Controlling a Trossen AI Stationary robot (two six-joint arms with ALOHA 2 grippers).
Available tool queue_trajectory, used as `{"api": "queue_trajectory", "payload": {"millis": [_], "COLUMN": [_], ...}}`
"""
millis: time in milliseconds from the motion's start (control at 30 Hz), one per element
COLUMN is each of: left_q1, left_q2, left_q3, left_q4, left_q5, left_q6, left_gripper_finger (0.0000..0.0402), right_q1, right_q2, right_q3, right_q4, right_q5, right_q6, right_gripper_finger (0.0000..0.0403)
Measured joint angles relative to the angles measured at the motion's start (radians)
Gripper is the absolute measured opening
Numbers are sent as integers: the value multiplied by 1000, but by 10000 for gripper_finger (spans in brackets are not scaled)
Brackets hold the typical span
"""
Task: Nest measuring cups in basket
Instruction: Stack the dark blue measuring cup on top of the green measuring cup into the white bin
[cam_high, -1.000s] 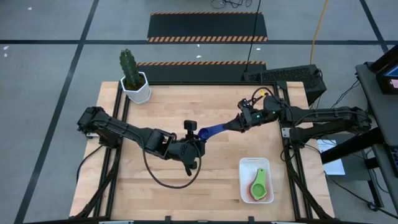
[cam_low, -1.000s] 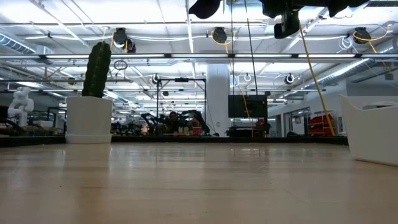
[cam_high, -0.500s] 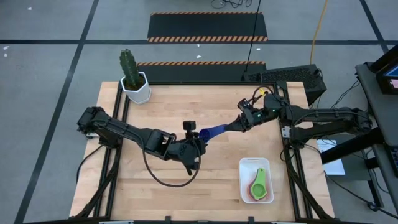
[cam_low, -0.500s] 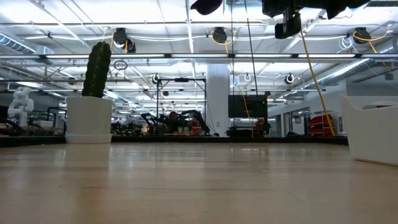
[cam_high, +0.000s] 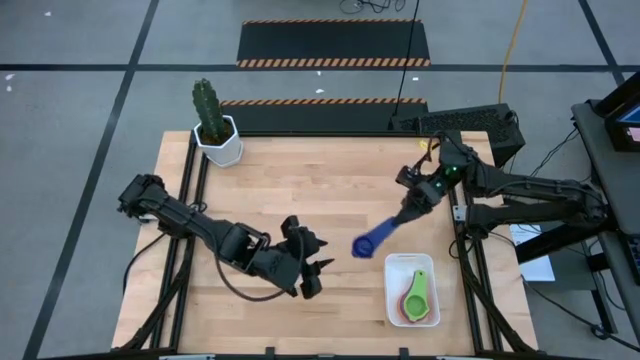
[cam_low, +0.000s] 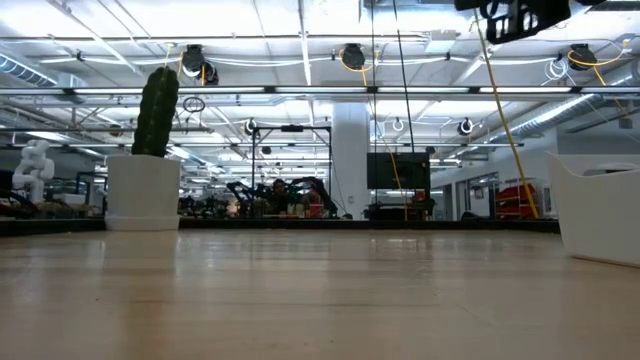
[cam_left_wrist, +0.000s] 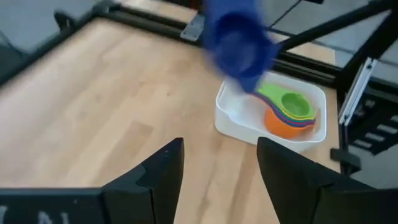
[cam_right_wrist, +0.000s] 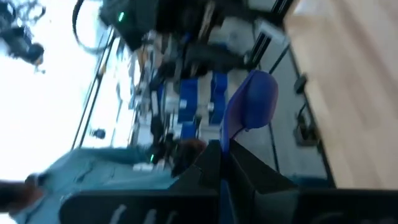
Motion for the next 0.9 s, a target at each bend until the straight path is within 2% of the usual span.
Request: {"api": "queue_trajectory", "payload": {"millis": [133,367,567,767,900], "left_q1": [-6,-6,-8,-6,-7], "left_q2": [-2,-3,-3,-3,-3], "left_q3": [-1,-1,-1,-1,-1], "left_q4": [-5,-4,-4,-3,3], "left_q5": [1,29,79,88,91], "left_q6": [-103,-158,-196,-196,-198], "left_gripper_finger": [207,207,207,207,207], "right_q1": [1,16,84,158,197], "right_q2": [-29,-102,-166,-182,-180], "right_q3": [0,0,0,0,-34], "right_q4": [-56,-321,-528,-637,-648], "right_q5": [-77,-139,-140,-140,-142], "right_q6": [-20,-154,-315,-447,-513], "right_gripper_finger": [1,0,0,0,0]}}
